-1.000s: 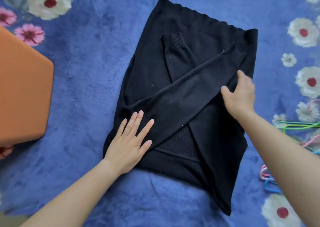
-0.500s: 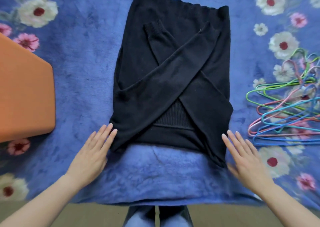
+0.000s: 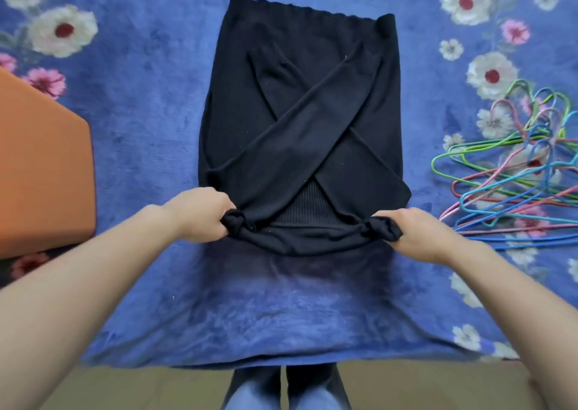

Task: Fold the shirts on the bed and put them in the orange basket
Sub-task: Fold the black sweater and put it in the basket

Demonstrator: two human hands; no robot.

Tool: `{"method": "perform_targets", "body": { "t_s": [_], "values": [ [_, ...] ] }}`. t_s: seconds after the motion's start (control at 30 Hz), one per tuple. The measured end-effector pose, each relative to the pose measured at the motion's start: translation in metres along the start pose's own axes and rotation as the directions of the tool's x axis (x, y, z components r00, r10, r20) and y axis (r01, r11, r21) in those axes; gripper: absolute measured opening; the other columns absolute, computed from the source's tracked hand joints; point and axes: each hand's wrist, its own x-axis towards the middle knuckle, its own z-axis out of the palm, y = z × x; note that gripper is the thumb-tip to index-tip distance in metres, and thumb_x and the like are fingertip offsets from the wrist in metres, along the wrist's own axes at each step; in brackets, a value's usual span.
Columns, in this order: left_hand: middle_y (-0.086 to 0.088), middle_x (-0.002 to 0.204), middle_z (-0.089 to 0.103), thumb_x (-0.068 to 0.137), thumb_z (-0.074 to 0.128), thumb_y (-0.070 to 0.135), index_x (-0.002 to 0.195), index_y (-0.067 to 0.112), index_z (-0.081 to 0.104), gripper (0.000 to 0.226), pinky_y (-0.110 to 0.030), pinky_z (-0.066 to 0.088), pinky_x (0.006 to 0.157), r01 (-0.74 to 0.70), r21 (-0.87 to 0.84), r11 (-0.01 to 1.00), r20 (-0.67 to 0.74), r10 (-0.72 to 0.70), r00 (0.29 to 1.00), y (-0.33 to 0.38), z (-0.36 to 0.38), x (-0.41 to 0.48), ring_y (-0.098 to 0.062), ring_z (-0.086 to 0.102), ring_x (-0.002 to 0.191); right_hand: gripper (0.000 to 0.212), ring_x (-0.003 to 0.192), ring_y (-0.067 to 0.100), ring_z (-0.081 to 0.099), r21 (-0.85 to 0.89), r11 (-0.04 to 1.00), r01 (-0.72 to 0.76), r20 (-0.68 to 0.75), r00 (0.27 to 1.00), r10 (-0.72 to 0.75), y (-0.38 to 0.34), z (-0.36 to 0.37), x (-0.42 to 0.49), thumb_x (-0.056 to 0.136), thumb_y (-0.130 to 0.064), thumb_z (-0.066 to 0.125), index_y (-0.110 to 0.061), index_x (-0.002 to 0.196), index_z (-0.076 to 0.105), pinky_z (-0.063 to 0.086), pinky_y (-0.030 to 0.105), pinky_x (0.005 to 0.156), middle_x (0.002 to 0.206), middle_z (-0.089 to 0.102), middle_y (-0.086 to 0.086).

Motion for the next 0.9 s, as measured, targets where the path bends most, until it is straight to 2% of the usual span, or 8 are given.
{"method": "perform_targets", "body": {
  "t_s": [0.17,0.33,0.4,0.53,0.67,0.77,0.83,0.9],
  "values": [
    [0.007,0.054,0.051,0.064,0.055,0.017,0.059,0.019,0.05,0.007,-0.022,0.035,0.049,0.101,-0.174,0.98,0.468,-0.008,0.884,0.021,-0.006,-0.024,-0.014,0.047,0.053,0.016,0.051,0.01,0.046,0.358,0.897,-0.258,0.414,0.905,0.095,0.003,-0.027,-0.018,0.059,-0.021,0.063,-0.017,0.053,0.048,0.036,0.022,0.052,0.049,0.047,-0.011],
    [0.003,0.057,0.051,0.06,0.06,0.01,0.055,0.02,0.056,0.012,-0.017,0.04,0.043,0.252,-0.356,0.9,0.776,0.134,0.617,0.044,0.038,-0.053,-0.013,0.051,0.053,0.043,0.072,0.014,0.059,0.206,0.908,-0.365,0.719,0.686,0.113,0.012,0.007,-0.038,0.038,-0.036,0.065,-0.019,0.075,0.054,0.043,0.026,0.067,0.077,0.059,0.001],
    [0.001,0.062,0.055,0.05,0.058,0.01,0.059,0.021,0.06,0.014,-0.02,0.044,0.045,0.334,-0.5,0.799,0.744,0.2,0.638,0.035,0.034,-0.053,-0.014,0.055,0.058,0.036,0.068,0.011,0.056,0.284,0.893,-0.348,0.68,0.73,0.069,0.013,0.001,-0.034,0.038,-0.031,0.064,-0.019,0.071,0.055,0.042,0.023,0.063,0.071,0.057,-0.003],
    [-0.01,0.077,0.061,0.035,0.061,0.014,0.077,0.014,0.066,0.043,-0.024,0.045,0.058,0.402,-0.798,0.449,0.538,0.227,0.812,-0.006,-0.008,-0.036,-0.022,0.058,0.076,0.026,0.057,0.002,0.054,0.547,0.773,-0.321,0.439,0.896,0.061,0.018,-0.04,-0.011,0.047,-0.019,0.059,-0.015,0.072,0.055,0.041,0.017,0.053,0.062,0.058,-0.009],
    [-0.012,0.08,0.069,0.026,0.062,0.017,0.086,0.005,0.067,0.061,-0.02,0.05,0.057,0.32,-0.922,0.219,0.337,0.045,0.941,-0.028,-0.058,-0.017,-0.018,0.065,0.068,0.039,0.056,0.011,0.06,0.747,0.602,-0.283,0.304,0.95,0.07,0.019,-0.08,0.018,0.035,-0.019,0.062,-0.01,0.073,0.063,0.043,0.018,0.048,0.065,0.064,0.003],
    [-0.006,0.076,0.064,0.039,0.069,0.03,0.073,0.015,0.069,0.037,-0.02,0.048,0.053,0.244,-0.953,0.177,0.216,-0.164,0.963,-0.028,-0.086,0.011,-0.016,0.06,0.062,0.044,0.061,0.017,0.062,0.803,0.521,-0.288,0.241,0.958,0.157,0.02,-0.098,0.052,0.038,-0.022,0.07,-0.011,0.08,0.065,0.044,0.023,0.053,0.07,0.067,0.007],
    [-0.003,0.087,0.06,0.069,0.071,0.035,0.099,0.02,0.059,0.036,-0.028,0.046,0.064,0.252,-0.916,0.312,0.116,-0.396,0.911,-0.032,-0.081,0.034,-0.018,0.054,0.076,0.051,0.077,0.017,0.064,0.798,0.533,-0.283,0.146,0.948,0.284,0.025,-0.096,0.075,0.058,-0.028,0.083,-0.015,0.102,0.061,0.047,0.028,0.065,0.09,0.07,0.006],
    [0.0,0.104,0.059,0.084,0.066,0.033,0.128,0.024,0.043,0.051,-0.031,0.043,0.071,0.263,-0.857,0.444,-0.04,-0.564,0.825,-0.032,-0.067,0.05,-0.02,0.055,0.092,0.065,0.098,0.017,0.059,0.684,0.678,-0.269,-0.086,0.893,0.441,0.028,-0.086,0.091,0.073,-0.035,0.079,-0.021,0.127,0.046,0.045,0.031,0.081,0.111,0.059,0.001]
  ]
}}
